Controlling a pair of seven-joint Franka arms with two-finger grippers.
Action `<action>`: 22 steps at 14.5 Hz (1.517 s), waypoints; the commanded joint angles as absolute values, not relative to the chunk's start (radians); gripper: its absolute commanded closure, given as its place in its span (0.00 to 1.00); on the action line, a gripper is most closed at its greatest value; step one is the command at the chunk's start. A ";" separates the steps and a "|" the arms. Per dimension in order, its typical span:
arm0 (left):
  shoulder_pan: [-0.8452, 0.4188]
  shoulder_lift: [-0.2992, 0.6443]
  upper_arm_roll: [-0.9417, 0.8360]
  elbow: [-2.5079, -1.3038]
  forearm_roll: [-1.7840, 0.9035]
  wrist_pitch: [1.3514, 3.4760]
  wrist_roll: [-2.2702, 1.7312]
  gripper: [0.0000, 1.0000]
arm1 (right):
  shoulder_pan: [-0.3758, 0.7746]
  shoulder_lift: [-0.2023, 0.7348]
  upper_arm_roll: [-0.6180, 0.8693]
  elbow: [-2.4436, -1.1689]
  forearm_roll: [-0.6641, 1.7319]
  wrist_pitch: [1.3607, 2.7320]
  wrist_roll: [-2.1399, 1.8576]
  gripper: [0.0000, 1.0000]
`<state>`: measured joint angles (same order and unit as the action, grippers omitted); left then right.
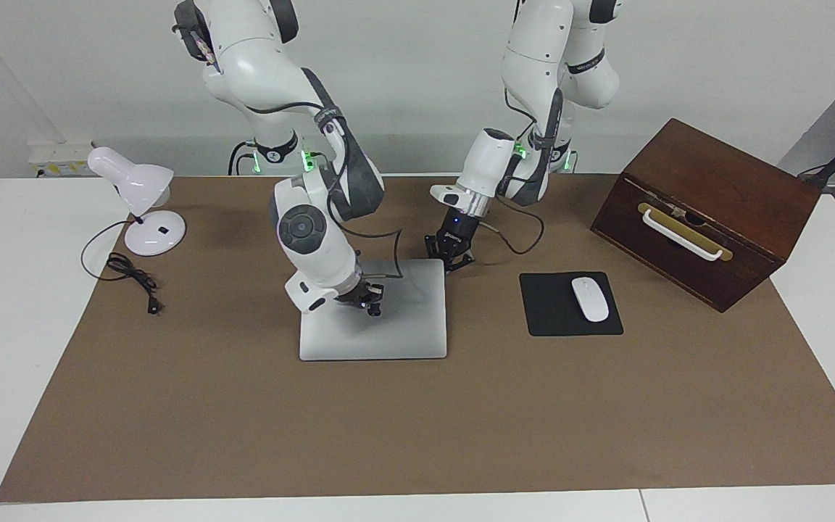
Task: Close laptop with both arms
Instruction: 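Push the laptop lid down toward the keyboard with the right gripper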
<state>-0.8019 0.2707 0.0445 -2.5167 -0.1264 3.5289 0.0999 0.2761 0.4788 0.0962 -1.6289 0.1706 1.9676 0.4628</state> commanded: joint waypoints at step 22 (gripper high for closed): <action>-0.784 0.289 0.051 -2.546 -0.141 3.505 0.057 1.00 | 0.120 0.399 0.091 -1.519 0.086 2.209 0.188 0.29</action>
